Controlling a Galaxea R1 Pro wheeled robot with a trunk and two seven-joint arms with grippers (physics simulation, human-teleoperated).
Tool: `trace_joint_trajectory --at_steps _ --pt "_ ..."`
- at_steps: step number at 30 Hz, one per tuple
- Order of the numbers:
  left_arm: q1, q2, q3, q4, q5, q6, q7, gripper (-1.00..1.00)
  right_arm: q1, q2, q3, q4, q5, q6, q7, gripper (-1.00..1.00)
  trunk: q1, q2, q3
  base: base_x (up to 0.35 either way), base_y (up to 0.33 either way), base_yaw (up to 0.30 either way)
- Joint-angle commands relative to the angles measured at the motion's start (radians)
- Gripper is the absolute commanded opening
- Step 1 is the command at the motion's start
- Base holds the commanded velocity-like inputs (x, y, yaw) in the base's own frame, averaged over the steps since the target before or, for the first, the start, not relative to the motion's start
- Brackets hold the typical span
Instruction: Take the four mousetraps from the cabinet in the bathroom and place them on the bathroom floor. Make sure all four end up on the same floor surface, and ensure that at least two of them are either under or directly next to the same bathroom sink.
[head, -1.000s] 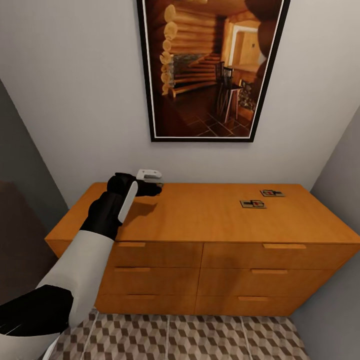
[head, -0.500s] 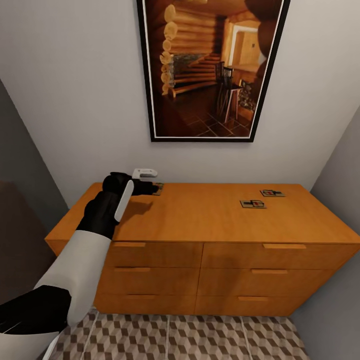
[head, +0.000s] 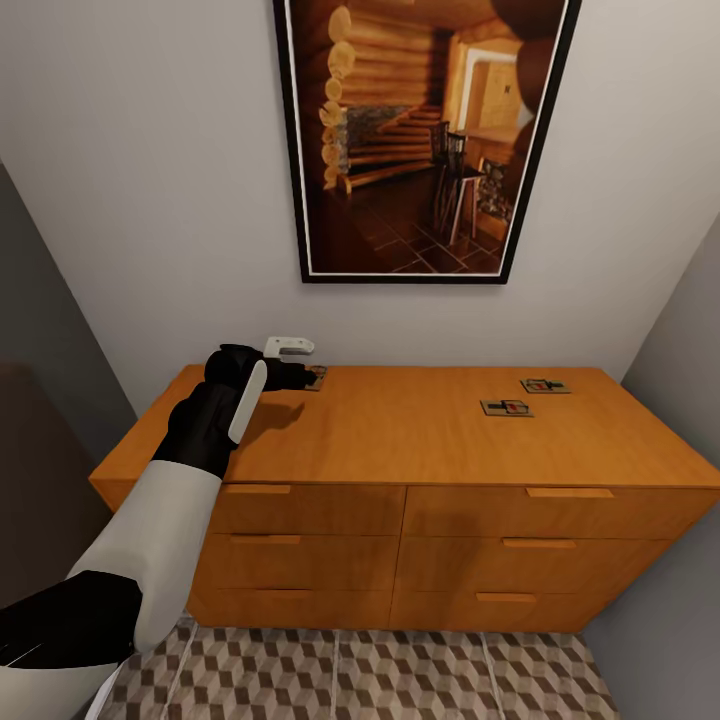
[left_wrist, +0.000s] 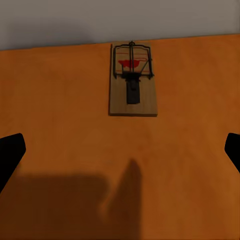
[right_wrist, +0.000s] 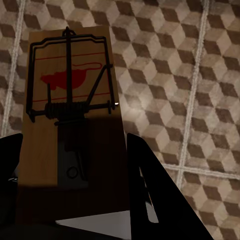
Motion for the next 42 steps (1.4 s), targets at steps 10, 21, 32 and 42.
trace_joint_trajectory --at_steps 10,21,32,42 --pt "-0.001 0.0 -0.002 0.004 0.009 0.004 0.005 1.0 -0.001 0.005 0.002 0.001 0.005 -0.003 -0.002 -1.0 0.0 0.0 -0.012 0.11 0.0 0.0" --pt "-0.001 0.0 -0.002 0.01 0.009 0.004 0.005 1.0 0.0 0.008 0.002 0.001 0.005 -0.003 -0.002 -1.0 0.0 0.0 -0.022 0.09 0.0 0.0" --pt "-0.001 0.0 -0.002 0.016 0.009 0.003 0.005 1.0 0.0 0.01 0.002 0.001 0.005 -0.003 -0.004 -1.0 0.0 0.0 -0.022 0.042 -0.079 0.0" --pt "-0.001 0.002 -0.002 0.026 0.009 0.003 0.005 1.0 0.0 0.012 0.002 0.001 0.005 -0.003 -0.004 -1.0 0.0 0.0 -0.022 0.079 -0.117 0.0"
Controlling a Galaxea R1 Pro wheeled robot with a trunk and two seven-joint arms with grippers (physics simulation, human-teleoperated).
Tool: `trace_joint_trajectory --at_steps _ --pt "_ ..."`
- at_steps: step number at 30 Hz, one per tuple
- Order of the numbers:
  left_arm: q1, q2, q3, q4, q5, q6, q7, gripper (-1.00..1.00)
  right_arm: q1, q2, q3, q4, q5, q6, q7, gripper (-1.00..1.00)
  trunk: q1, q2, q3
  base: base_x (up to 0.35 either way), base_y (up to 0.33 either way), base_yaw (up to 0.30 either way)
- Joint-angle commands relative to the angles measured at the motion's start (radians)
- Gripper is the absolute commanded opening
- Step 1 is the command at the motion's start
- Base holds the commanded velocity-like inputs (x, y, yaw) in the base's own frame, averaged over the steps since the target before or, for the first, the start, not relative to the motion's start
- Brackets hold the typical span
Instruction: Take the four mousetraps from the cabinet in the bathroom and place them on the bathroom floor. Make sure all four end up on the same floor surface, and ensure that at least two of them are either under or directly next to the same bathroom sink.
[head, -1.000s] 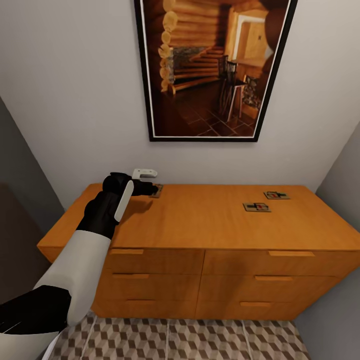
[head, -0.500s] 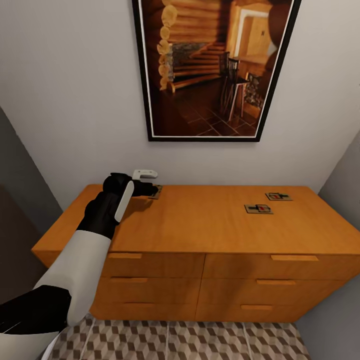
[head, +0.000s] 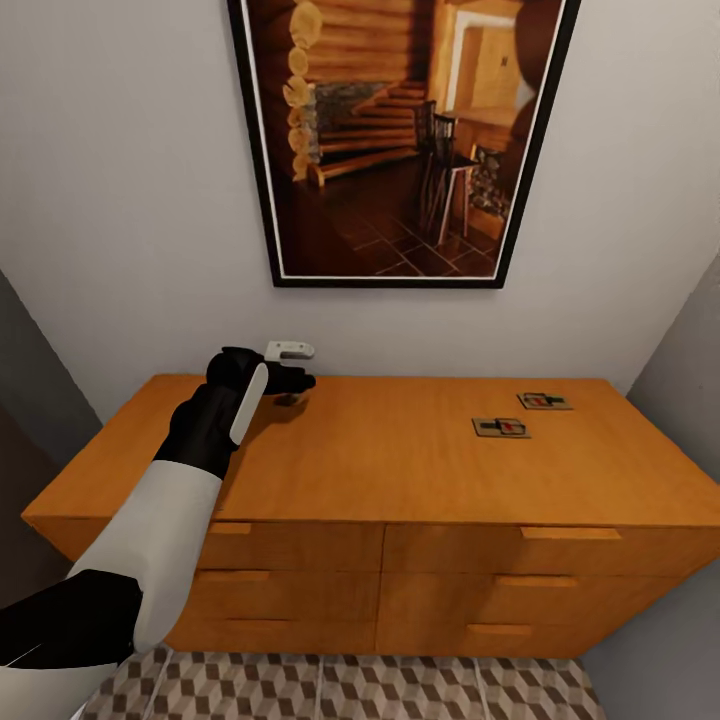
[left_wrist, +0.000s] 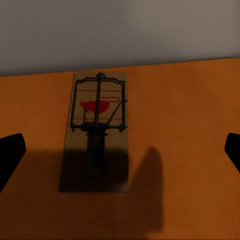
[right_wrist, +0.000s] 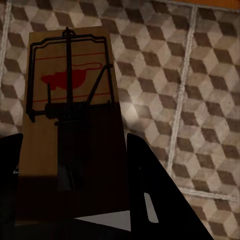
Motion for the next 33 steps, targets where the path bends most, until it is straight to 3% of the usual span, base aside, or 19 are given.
trace_joint_trajectory --at_steps 1,12,20,33 --pt "-0.001 0.0 0.0 0.002 0.008 0.004 0.005 1.0 -0.001 0.0 0.001 0.001 0.004 -0.003 -0.003 -1.0 0.0 0.0 -0.001 0.018 -0.023 0.0" --pt "-0.001 0.022 0.0 0.024 0.003 0.001 0.008 1.0 -0.001 0.0 0.001 0.001 0.004 -0.003 -0.003 -1.0 0.0 0.0 -0.001 0.003 -0.004 0.0" --pt "-0.001 0.024 0.0 0.019 0.003 0.002 0.112 1.0 -0.001 0.0 0.001 0.001 0.004 -0.003 -0.003 -1.0 0.0 0.0 -0.001 0.0 0.0 0.0" --pt "-0.001 0.022 -0.002 0.018 0.003 0.002 0.145 1.0 0.0 0.0 0.001 0.001 0.004 -0.003 -0.003 -1.0 0.0 0.0 -0.001 0.0 0.0 0.0"
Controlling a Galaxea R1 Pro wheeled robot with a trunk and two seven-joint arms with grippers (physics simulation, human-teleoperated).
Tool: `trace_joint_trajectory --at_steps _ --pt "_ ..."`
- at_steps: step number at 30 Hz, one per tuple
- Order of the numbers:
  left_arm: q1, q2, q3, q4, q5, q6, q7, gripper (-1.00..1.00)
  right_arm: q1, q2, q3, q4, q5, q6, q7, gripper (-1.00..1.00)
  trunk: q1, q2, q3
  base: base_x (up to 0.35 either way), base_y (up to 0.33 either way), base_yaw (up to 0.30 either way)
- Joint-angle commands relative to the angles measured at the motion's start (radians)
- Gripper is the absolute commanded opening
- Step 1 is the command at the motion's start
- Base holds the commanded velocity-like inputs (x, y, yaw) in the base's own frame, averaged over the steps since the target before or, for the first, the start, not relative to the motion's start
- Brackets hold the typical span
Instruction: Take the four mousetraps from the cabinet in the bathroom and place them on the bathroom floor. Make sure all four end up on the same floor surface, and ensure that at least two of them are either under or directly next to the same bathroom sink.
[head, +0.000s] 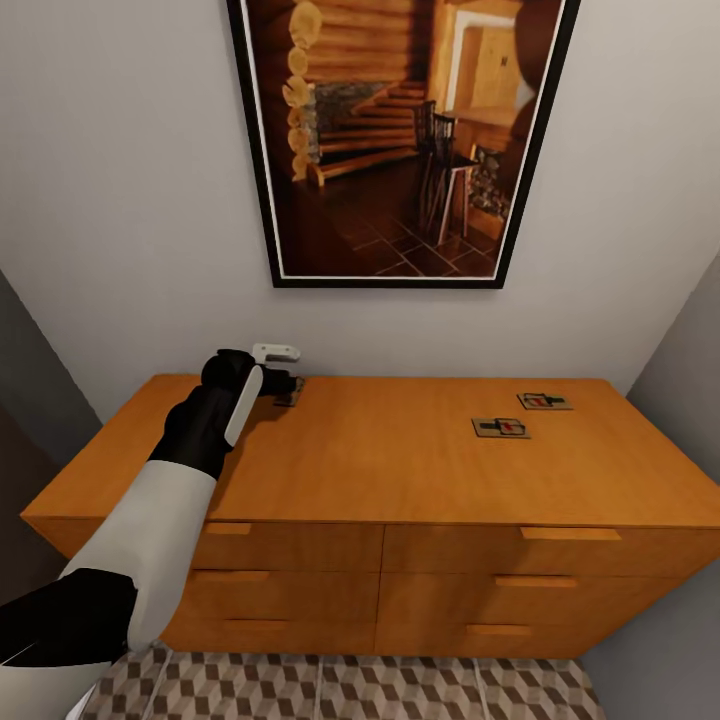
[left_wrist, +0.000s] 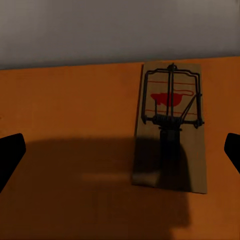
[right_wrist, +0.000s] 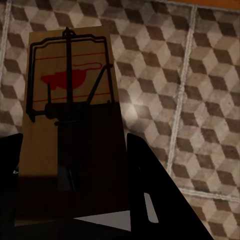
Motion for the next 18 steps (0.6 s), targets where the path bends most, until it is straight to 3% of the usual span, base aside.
trace_joint_trajectory --at_steps 1,18 --pt "-0.001 0.0 -0.001 0.0 0.009 0.003 0.009 1.0 0.0 0.0 0.002 0.001 0.005 -0.003 -0.003 -1.0 0.0 0.0 -0.001 0.0 0.0 0.0" --pt "-0.001 -0.002 -0.003 0.012 0.009 0.003 0.01 1.0 -0.001 0.0 0.002 0.001 0.005 -0.003 -0.003 -1.0 0.0 0.0 -0.001 0.0 0.0 0.0"
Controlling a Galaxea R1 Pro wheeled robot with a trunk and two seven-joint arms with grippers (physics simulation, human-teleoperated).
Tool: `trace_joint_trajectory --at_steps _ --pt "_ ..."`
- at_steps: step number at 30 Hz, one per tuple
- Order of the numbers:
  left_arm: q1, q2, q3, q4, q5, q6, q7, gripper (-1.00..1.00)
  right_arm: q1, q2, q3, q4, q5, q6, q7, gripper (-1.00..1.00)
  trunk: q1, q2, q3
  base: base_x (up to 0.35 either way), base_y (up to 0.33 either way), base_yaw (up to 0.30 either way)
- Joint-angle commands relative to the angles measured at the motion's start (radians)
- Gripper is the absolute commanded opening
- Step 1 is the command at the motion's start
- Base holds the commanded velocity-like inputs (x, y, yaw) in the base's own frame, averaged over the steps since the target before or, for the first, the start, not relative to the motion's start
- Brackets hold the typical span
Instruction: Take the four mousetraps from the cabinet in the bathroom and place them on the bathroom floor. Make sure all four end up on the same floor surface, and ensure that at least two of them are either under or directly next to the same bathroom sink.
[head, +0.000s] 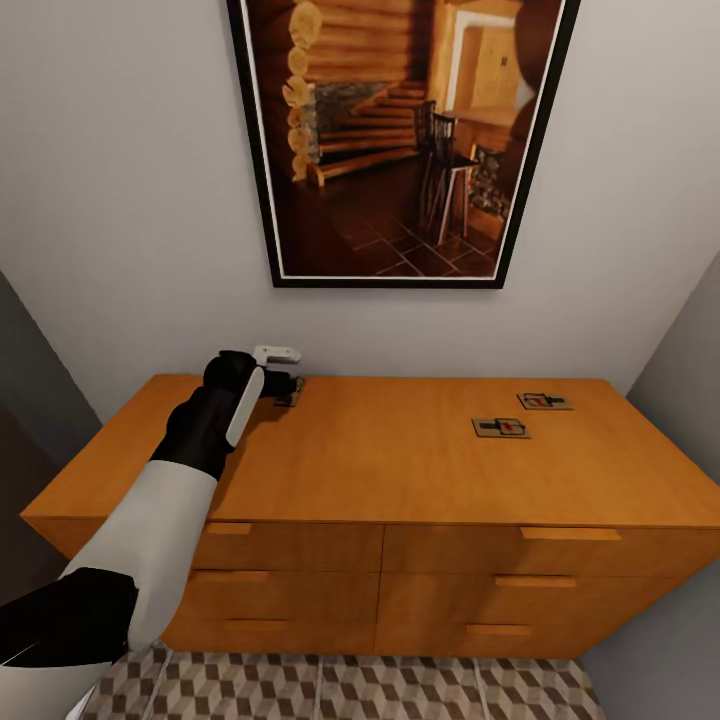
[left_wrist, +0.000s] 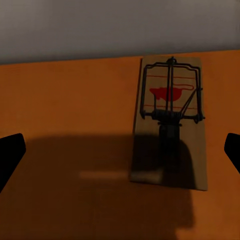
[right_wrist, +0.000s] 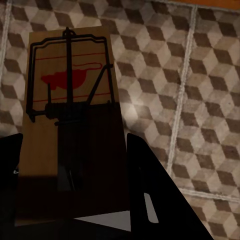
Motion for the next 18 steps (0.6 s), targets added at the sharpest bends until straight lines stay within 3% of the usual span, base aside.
trace_joint_trajectory --at_steps 1,18 --pt "-0.001 0.0 -0.001 0.0 0.009 0.003 0.009 1.0 0.0 0.0 0.001 0.001 0.004 -0.003 -0.003 -1.0 0.0 0.0 -0.001 0.0 0.0 0.0" --pt "-0.001 -0.01 -0.003 0.012 0.01 0.003 0.009 1.0 0.0 0.001 0.001 0.001 0.004 -0.003 -0.003 -1.0 0.0 0.0 -0.001 0.0 0.0 0.0"
